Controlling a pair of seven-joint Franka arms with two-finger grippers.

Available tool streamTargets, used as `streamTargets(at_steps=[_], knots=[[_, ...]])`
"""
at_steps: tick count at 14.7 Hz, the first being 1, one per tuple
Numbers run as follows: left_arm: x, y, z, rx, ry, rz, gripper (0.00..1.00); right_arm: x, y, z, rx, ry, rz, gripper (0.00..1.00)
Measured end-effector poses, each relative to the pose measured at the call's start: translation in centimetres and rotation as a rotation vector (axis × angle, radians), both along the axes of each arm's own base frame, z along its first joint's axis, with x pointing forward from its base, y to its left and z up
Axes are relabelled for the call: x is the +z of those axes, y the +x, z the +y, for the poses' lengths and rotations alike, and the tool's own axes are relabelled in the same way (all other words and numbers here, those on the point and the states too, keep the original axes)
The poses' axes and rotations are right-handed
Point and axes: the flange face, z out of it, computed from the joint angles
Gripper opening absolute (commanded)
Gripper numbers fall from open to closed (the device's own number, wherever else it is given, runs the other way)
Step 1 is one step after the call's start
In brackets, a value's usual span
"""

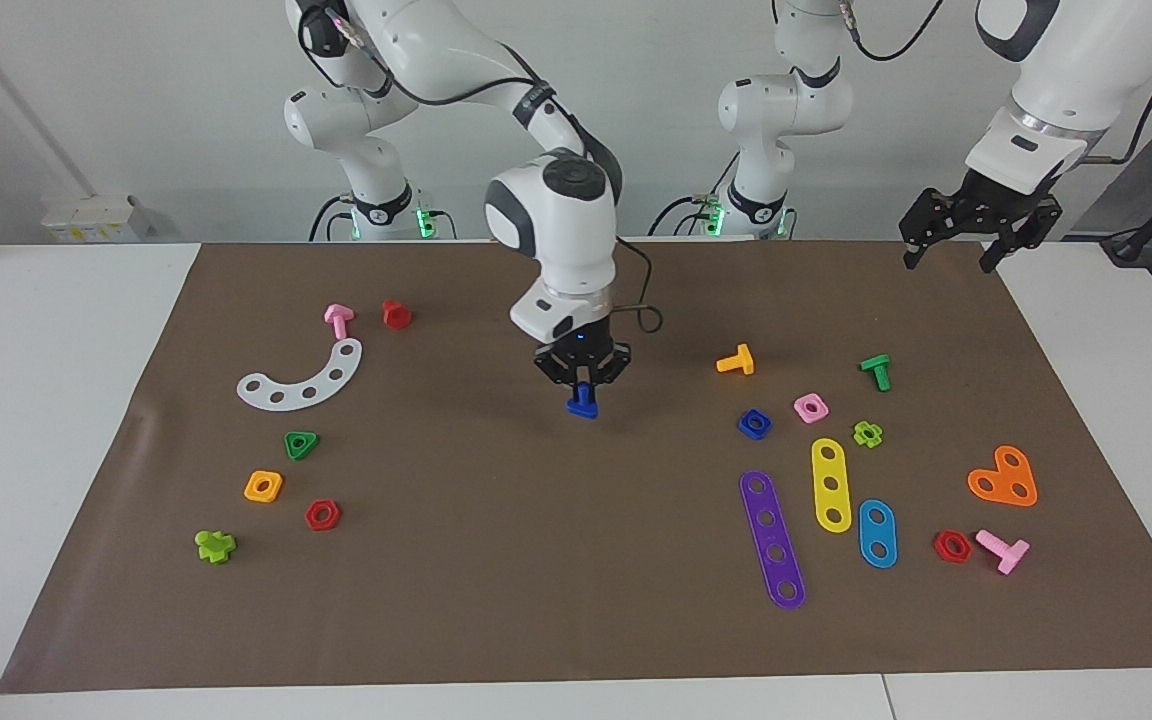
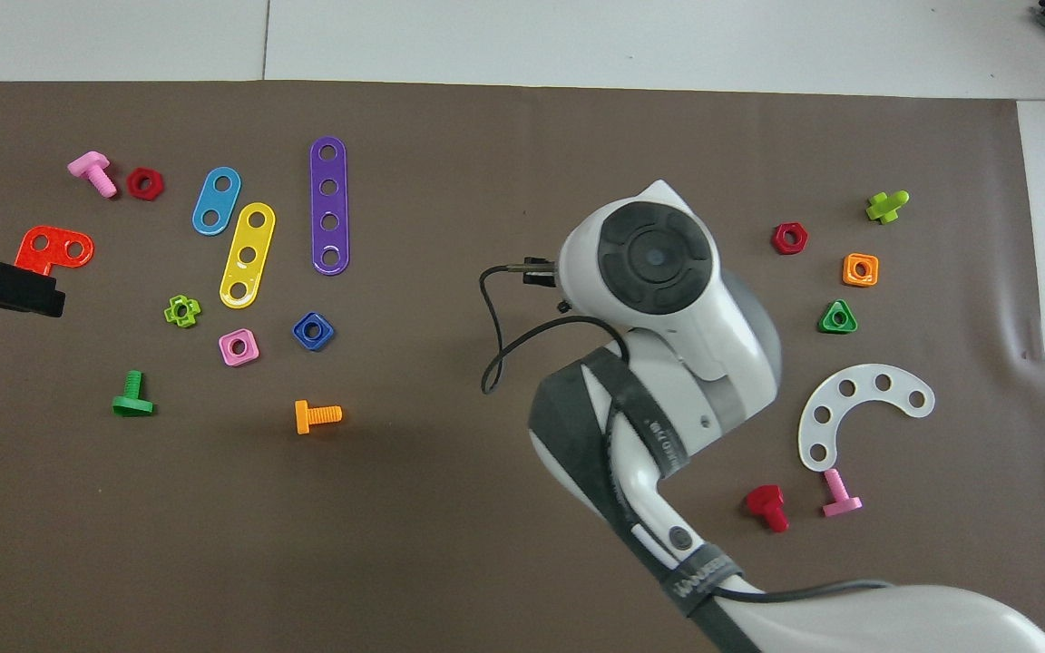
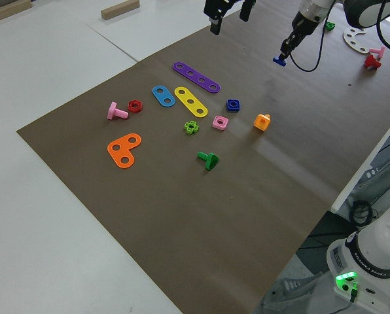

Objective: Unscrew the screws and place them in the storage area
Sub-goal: 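Carry the blue bolt with the right gripper beside the green triangle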

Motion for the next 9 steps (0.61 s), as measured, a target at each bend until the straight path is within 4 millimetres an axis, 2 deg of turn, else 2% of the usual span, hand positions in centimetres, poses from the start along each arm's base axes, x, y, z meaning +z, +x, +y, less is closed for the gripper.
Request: streamTargets(at_steps=[2, 5, 7, 9], knots=[[-0.3, -0.2, 0.2, 0.003, 0.000, 0.007, 1.00, 0.7, 0.8, -6.4, 0.010, -0.028, 0.024, 0.00], [-0.2, -0.4, 0.7, 0.011, 0.000, 0.007, 1.00, -1.3, 0.8, -14.4, 0.058, -0.027, 0.079, 0.00], [-0.1, -0.5, 0.7, 0.011, 0.000, 0.005, 1.00, -3.6, 0.7, -17.9, 0.080, -0.015, 0.091, 0.00], [-0.1, -0.5, 0.7, 0.011, 0.000, 0.004, 1.00, -6.8, 0.1, -20.4, 0.105, -0.019, 0.079, 0.00]])
